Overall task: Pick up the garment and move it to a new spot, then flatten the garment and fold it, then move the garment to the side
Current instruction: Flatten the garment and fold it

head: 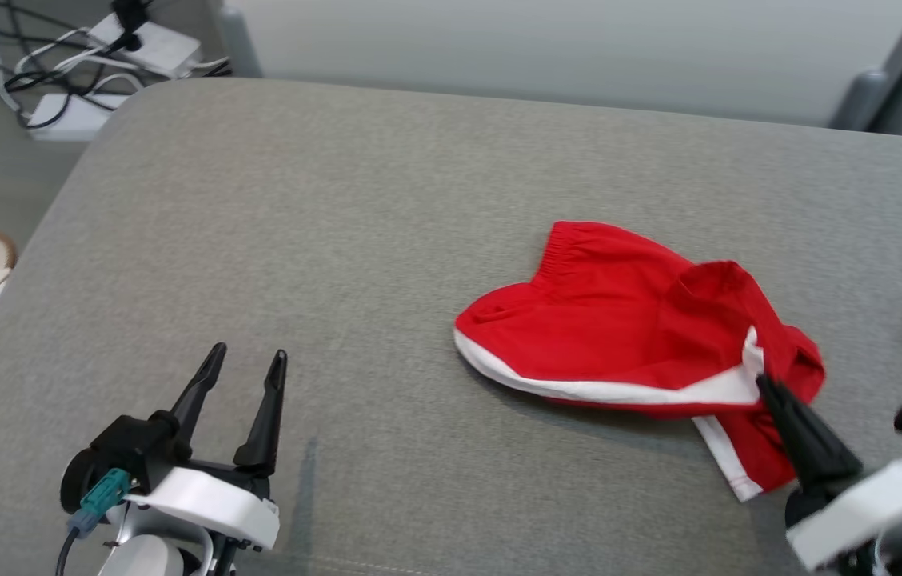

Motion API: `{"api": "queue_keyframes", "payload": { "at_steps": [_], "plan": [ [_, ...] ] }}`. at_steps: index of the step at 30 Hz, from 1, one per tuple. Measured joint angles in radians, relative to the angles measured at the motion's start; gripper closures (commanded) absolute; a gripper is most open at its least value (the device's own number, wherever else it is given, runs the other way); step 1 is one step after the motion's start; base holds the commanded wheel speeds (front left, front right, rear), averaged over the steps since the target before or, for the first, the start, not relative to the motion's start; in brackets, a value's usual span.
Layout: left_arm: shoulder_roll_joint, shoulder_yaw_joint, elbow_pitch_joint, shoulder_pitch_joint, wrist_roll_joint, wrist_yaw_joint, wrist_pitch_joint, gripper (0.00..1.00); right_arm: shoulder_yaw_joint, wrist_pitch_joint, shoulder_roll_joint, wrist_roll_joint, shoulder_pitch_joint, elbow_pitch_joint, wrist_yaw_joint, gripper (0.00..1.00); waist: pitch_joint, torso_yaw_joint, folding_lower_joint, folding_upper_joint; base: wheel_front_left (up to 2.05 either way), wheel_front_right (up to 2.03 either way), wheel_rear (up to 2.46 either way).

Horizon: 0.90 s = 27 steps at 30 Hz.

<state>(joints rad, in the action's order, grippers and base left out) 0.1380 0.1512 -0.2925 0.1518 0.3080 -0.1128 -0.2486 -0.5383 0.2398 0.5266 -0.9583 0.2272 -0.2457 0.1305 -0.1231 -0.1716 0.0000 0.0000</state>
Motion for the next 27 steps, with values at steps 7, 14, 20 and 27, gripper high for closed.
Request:
{"api": "queue_keyframes", "payload": {
  "at_steps": [7,14,20,27],
  "plan": [
    [0.027,-0.016,0.037,-0.035,0.002,0.012,0.031,0.00,0.150,0.008,-0.145,0.116,-0.271,0.107,0.000,1.00,0.018,0.100,0.0001,0.0000,0.00,0.00,0.00],
    [0.042,-0.020,0.085,-0.060,0.007,0.028,0.064,0.00,0.167,0.008,-0.228,0.149,-0.303,0.061,0.000,0.00,0.021,0.161,0.0000,0.0000,0.00,0.00,0.00],
    [0.053,-0.020,0.100,-0.062,0.010,0.031,0.074,0.00,0.201,0.007,-0.241,0.164,-0.317,0.049,0.000,0.00,0.017,0.166,0.0000,0.0000,0.00,0.00,0.00],
    [0.068,-0.029,0.129,-0.091,0.013,0.053,0.088,0.00,0.515,0.008,-0.276,0.363,-0.395,0.197,0.000,0.00,0.036,0.187,0.0000,0.0000,0.00,0.00,0.00]
  ]
}}
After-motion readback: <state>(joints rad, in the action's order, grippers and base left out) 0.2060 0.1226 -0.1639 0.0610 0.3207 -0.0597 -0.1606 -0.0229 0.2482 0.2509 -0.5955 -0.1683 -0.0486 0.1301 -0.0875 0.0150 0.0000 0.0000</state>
